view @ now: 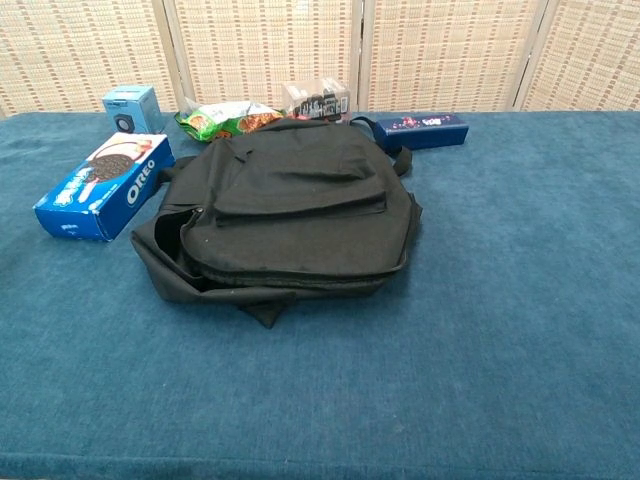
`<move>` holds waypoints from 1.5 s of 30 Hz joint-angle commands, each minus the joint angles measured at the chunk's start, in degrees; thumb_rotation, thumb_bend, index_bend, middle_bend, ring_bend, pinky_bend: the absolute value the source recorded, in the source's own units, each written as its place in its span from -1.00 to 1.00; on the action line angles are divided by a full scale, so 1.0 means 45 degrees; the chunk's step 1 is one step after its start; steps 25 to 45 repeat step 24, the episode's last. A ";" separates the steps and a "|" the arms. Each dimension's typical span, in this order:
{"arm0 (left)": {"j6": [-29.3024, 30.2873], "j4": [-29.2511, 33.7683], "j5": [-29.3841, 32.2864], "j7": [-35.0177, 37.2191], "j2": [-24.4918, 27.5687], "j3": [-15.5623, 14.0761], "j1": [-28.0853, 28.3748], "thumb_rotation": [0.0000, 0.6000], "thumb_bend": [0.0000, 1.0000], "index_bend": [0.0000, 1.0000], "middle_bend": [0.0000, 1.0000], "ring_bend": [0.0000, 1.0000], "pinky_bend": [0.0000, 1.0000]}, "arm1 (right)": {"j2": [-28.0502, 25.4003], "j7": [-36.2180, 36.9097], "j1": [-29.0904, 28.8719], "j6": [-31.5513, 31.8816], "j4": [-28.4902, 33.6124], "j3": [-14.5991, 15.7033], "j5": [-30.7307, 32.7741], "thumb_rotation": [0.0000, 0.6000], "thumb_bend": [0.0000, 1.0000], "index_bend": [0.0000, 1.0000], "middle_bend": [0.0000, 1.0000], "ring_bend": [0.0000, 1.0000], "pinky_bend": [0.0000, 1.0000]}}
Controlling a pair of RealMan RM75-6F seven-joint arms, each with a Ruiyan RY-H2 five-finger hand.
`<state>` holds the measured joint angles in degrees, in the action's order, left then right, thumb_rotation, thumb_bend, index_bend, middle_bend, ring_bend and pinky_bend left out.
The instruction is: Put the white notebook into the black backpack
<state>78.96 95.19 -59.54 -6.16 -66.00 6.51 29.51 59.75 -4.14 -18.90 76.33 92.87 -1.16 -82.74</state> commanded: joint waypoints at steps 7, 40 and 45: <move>0.1528 0.0456 -0.0997 -0.0454 0.0486 -0.0783 -0.1875 1.00 -0.45 -0.66 -0.65 -0.61 -0.88 | -0.0091 0.0981 0.0820 0.0866 -0.0351 0.0234 -0.0772 1.00 -0.50 -0.53 -0.52 -0.75 -0.55; 0.3109 0.1379 -0.3509 -0.1058 0.0374 -0.1600 -0.3911 1.00 -0.45 -0.66 -0.68 -0.65 -0.91 | 0.0088 0.0155 0.2299 0.2631 -0.0226 0.0064 -0.0868 1.00 -0.50 -0.53 -0.56 -0.81 -0.62; 0.3109 0.1379 -0.3509 -0.1058 0.0374 -0.1600 -0.3911 1.00 -0.45 -0.66 -0.68 -0.65 -0.91 | 0.0088 0.0155 0.2299 0.2631 -0.0226 0.0064 -0.0868 1.00 -0.50 -0.53 -0.56 -0.81 -0.62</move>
